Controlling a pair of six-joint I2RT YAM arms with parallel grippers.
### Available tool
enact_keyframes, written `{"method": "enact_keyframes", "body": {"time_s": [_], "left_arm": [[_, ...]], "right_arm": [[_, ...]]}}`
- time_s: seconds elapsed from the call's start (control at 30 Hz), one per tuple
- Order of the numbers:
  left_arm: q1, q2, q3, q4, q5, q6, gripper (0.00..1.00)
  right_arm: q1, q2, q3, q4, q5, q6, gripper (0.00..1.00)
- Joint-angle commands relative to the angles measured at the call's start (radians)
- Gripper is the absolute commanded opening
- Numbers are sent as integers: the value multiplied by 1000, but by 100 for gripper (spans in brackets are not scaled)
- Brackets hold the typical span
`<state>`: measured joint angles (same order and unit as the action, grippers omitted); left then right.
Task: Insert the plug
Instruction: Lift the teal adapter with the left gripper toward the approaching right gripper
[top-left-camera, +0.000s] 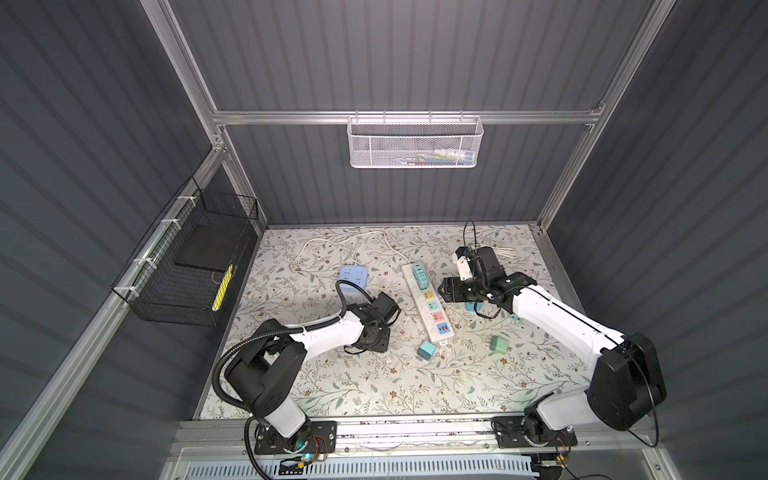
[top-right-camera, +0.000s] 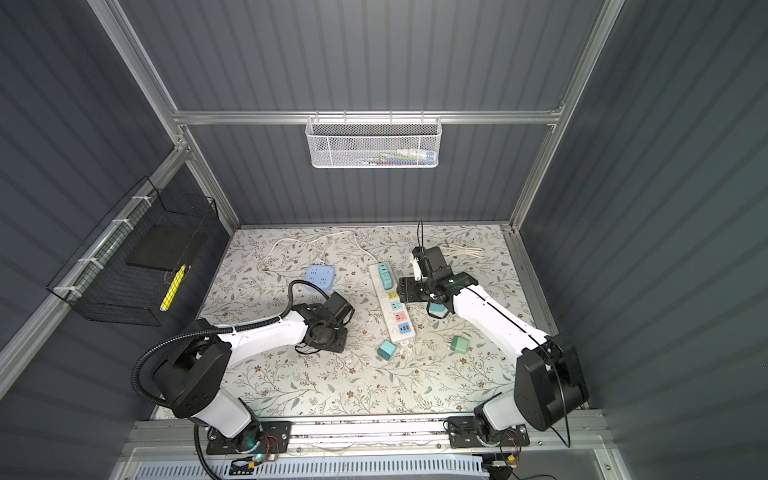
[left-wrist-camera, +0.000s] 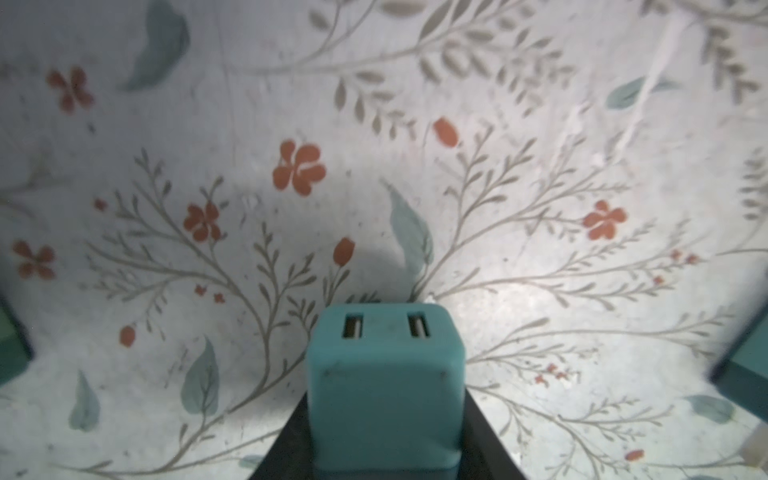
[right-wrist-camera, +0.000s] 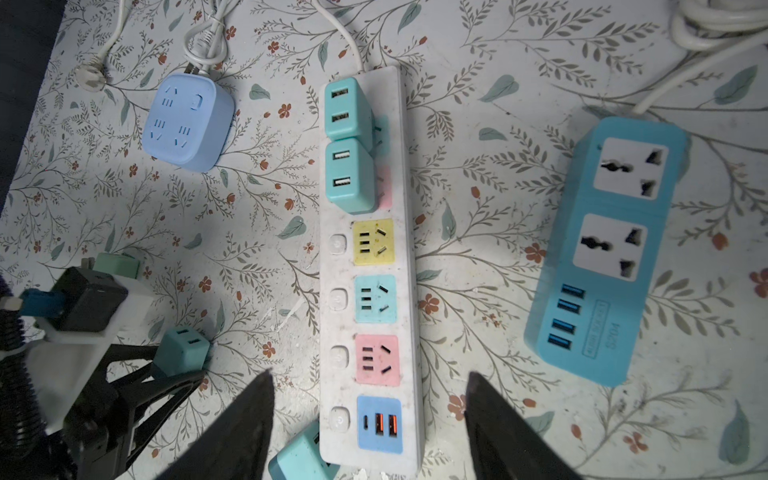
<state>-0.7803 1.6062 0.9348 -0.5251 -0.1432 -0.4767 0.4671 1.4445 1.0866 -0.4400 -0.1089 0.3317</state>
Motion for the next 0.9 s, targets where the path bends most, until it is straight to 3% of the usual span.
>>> {"method": "enact_keyframes", "body": {"time_s": [0.0, 0.27, 0.37, 0.87], "left_arm": [[-5, -86, 101, 114, -62, 179, 21], [-19, -147, 94, 518, -69, 570, 17], [-19, -138, 67, 647, -14, 667, 18], [-19, -104, 49, 727, 144, 673, 18]], "right_arm": [[-5, -46, 0, -33, -7, -16, 72], [-7, -123, 44, -49, -117, 4, 60], [-7, -125, 67, -49, -171, -2, 54], [-7, -40, 104, 150, -466, 47, 54]]}}
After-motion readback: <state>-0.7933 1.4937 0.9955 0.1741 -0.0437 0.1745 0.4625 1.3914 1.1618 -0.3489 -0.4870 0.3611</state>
